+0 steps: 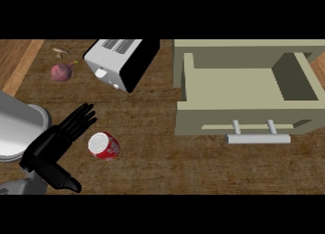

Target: Pick up the can, place it into the drawer and close the drawer

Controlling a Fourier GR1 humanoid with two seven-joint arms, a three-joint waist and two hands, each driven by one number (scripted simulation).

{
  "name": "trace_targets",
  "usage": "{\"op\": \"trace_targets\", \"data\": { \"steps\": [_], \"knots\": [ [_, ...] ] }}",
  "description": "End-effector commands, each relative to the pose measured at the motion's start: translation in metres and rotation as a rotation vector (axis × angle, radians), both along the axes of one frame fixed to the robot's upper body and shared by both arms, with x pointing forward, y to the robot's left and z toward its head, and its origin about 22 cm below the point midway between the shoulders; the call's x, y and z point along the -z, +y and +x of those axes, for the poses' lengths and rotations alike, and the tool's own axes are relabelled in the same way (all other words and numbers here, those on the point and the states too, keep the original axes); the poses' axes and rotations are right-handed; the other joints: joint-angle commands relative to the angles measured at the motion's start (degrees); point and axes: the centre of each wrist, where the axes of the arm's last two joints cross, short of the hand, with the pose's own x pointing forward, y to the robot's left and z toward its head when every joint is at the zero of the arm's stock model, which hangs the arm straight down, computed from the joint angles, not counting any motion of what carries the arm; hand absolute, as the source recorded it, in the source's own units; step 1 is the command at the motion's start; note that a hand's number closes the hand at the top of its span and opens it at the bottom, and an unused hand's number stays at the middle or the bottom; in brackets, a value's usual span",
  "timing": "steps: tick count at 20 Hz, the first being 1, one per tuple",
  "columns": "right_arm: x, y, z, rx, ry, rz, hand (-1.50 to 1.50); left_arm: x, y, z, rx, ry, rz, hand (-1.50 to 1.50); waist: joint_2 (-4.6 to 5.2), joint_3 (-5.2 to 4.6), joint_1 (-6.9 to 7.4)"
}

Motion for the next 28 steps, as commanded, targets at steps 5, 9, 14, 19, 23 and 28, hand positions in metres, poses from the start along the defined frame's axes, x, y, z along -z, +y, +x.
{"op": "trace_targets", "data": {
  "steps": [5,9,14,19,23,28],
  "knots": [
    [0.002,-0.003,0.012,0.005,-0.008,-0.022,-1.5,0.044,0.009,0.008,-0.047,0.019,0.039,-1.5,0.04,0.0,0.09],
    [-0.01,-0.008,-0.006,-0.001,-0.024,-0.036,-1.5,0.052,0.026,0.026,-0.064,0.019,0.048,-1.5,0.05,-0.02,-0.23],
    [0.003,-0.012,-0.013,-0.007,-0.009,-0.01,-1.5,0.088,0.025,0.008,-0.02,0.057,0.047,-1.5,0.05,-0.02,-0.26],
    [0.004,-0.015,-0.01,-0.003,-0.02,-0.02,-1.5,0.107,0.017,0.017,-0.058,0.087,0.023,-1.5,0.09,-0.02,-0.38],
    [-0.012,0.011,-0.01,0.005,-0.005,-0.006,-1.5,0.122,0.007,0.008,-0.036,0.105,0.012,-1.5,0.09,-0.05,-0.27],
    [-0.016,0.002,0.0,-0.016,0.006,-0.009,-1.5,0.122,-0.009,0.025,-0.031,0.123,-0.003,-1.5,0.08,-0.02,-0.12]
  ]
}}
